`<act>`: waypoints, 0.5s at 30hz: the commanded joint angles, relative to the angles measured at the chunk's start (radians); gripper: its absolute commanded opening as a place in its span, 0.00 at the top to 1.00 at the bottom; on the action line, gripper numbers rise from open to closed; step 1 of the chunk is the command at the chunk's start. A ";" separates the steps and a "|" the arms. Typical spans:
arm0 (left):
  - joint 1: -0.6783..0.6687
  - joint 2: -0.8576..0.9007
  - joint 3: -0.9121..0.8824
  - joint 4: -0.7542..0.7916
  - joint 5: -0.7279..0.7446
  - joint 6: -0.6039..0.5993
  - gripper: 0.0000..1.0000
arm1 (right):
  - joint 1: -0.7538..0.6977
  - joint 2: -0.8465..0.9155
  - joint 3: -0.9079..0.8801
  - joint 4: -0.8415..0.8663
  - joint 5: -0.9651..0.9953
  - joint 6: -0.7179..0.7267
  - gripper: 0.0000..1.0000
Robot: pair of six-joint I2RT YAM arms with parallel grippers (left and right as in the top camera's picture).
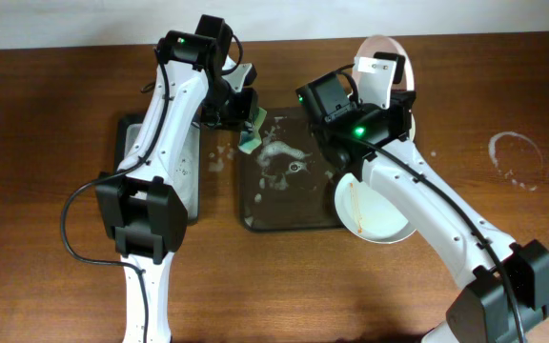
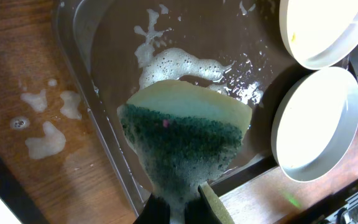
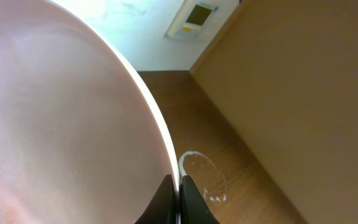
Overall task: Clean dirty plates on tray and stack at the side
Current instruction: 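Lift the left gripper's sponge away and raise the pink plate with the right gripper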
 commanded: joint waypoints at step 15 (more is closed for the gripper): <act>-0.001 -0.028 0.020 0.003 0.007 0.019 0.99 | -0.042 0.011 0.005 0.202 0.037 -0.210 0.96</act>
